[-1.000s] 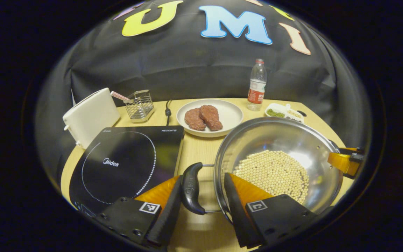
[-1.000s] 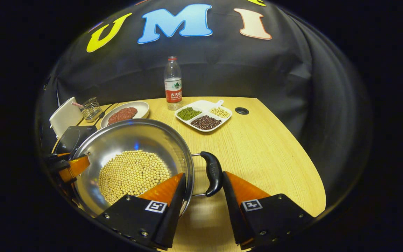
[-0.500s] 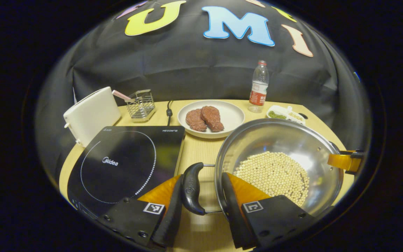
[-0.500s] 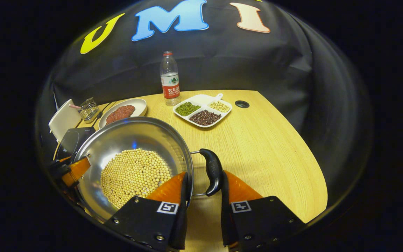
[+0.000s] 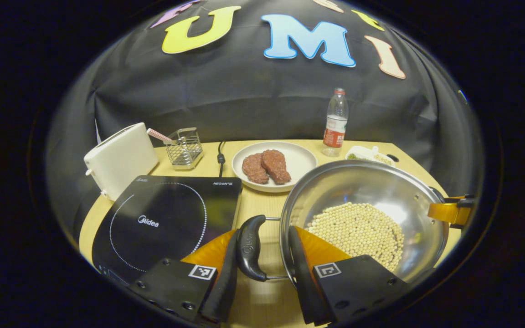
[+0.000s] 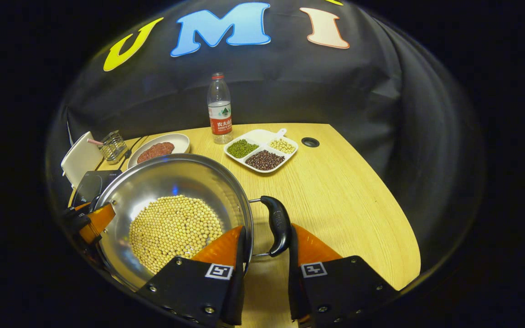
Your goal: First push the handle of the pot to place it horizontally, then grasp the pot with both hands and set it on the induction cooktop.
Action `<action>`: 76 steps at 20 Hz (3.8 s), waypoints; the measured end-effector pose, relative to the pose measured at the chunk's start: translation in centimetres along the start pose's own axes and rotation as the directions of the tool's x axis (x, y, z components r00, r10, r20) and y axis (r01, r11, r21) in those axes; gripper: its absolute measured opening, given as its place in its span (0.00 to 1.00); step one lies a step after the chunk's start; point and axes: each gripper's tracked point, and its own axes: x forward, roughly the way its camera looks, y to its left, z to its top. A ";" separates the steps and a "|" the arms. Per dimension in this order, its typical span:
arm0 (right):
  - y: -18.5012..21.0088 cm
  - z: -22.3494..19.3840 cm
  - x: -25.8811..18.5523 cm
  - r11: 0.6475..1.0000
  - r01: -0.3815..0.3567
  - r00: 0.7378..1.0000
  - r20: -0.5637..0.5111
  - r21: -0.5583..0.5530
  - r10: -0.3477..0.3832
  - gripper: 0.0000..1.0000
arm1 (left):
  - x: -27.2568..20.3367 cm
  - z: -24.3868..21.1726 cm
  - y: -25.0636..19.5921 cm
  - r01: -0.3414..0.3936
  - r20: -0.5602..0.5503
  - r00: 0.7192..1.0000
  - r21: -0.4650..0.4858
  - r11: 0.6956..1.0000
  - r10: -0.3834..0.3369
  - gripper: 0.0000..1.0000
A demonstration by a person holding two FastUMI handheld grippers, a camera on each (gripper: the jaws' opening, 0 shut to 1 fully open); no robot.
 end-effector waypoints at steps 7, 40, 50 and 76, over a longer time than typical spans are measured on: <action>1.6 1.6 -1.8 1.000 0.009 1.000 0.025 -0.002 -0.009 0.40 | -1.4 2.2 1.8 -0.004 0.034 0.999 0.000 1.000 0.004 0.60; 23.5 2.2 -4.5 0.997 -0.034 0.998 0.052 -0.065 0.037 0.40 | -1.7 2.2 26.3 -0.095 0.019 0.995 -0.001 0.995 0.095 0.64; 29.7 2.4 -3.8 0.995 -0.053 0.997 0.047 -0.082 0.057 0.40 | -0.3 2.6 32.9 -0.127 0.019 0.992 0.020 0.992 0.127 0.60; 19.2 9.7 -14.9 0.981 -0.046 0.885 0.448 -0.187 0.127 0.98 | -14.8 14.4 24.5 -0.179 0.403 0.895 -0.062 0.982 0.189 1.00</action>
